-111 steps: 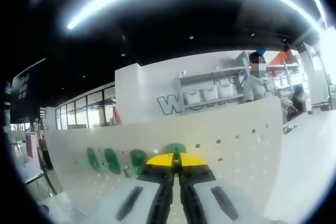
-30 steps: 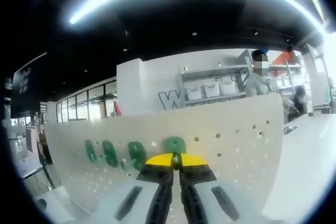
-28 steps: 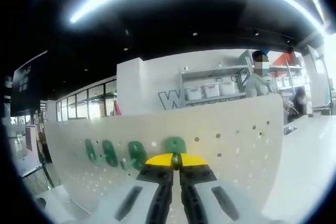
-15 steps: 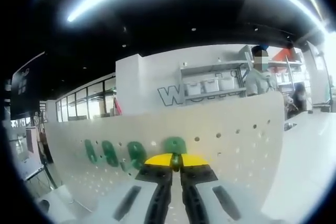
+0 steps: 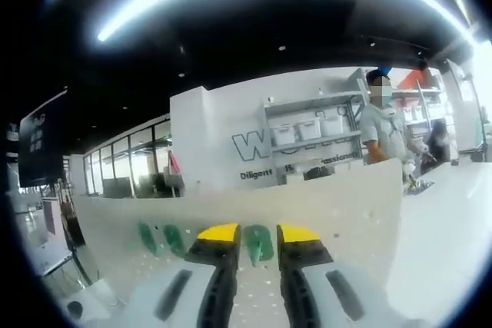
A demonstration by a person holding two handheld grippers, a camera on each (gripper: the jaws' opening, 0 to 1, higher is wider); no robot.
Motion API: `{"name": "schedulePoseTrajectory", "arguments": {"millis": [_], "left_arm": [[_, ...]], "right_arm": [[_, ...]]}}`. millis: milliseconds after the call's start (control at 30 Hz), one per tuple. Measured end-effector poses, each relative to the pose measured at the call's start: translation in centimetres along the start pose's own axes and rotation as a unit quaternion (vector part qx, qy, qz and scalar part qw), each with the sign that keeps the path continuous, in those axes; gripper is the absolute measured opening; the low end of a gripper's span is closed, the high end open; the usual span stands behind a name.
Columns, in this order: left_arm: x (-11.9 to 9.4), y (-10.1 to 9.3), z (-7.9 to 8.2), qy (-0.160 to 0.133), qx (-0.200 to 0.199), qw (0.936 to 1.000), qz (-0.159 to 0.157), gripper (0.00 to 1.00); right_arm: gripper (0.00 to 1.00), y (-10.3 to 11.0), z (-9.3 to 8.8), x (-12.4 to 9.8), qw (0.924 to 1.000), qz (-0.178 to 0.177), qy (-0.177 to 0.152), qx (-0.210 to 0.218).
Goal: Insert the hook assembly into the mounting plate slot until the hook locks in place.
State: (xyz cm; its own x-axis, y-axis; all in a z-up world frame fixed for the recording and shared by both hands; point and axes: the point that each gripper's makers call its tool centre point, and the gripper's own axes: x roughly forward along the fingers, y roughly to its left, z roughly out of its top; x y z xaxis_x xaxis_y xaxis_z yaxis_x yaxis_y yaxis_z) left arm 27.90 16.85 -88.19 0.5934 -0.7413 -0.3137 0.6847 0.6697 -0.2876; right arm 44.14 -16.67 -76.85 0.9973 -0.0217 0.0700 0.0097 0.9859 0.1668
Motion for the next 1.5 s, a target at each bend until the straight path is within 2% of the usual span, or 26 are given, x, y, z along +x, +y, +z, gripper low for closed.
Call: {"name": "schedulePoseTrajectory", "arguments": {"millis": [133, 267, 400, 500, 633, 767, 1133, 1500], "left_arm": [[-0.2, 0.0, 0.1, 0.0, 0.003, 1.0, -0.001, 0.95], [-0.3, 0.0, 0.2, 0.0, 0.006, 1.0, -0.001, 0.95], [-0.4, 0.1, 0.0, 0.006, 0.011, 0.9999, 0.001, 0.96], [-0.5, 0.1, -0.2, 0.009, 0.018, 0.9998, 0.0, 0.98], [-0.5, -0.2, 0.1, -0.006, 0.002, 0.9999, -0.008, 1.0], [-0.6, -0.1, -0.1, 0.0, 0.014, 0.9999, -0.005, 1.0], [-1.3, 0.0, -0.7, -0.006, 0.011, 0.9999, 0.0, 1.0], [-2.0, 0.0, -1.5, -0.004, 0.012, 0.9999, 0.003, 1.0]], "right_arm": [[0.23, 0.4, -1.3, -1.4, 0.9996, 0.01, 0.025, -0.006], [0.32, 0.6, -2.8, -3.0, 0.999, 0.005, 0.044, -0.008], [0.34, 1.5, -4.9, -5.1, 0.9973, 0.016, 0.07, -0.019], [0.42, 2.7, -6.1, -6.6, 0.9967, 0.026, 0.076, -0.001], [0.55, 4.7, -8.9, -8.3, 0.9928, 0.045, 0.111, -0.013], [0.63, 6.0, -11.0, -10.0, 0.9893, 0.052, 0.136, -0.008], [0.85, 7.7, -13.5, -13.4, 0.9836, 0.065, 0.168, -0.011], [0.93, 9.5, -15.5, -16.6, 0.9796, 0.076, 0.186, -0.007]]}}
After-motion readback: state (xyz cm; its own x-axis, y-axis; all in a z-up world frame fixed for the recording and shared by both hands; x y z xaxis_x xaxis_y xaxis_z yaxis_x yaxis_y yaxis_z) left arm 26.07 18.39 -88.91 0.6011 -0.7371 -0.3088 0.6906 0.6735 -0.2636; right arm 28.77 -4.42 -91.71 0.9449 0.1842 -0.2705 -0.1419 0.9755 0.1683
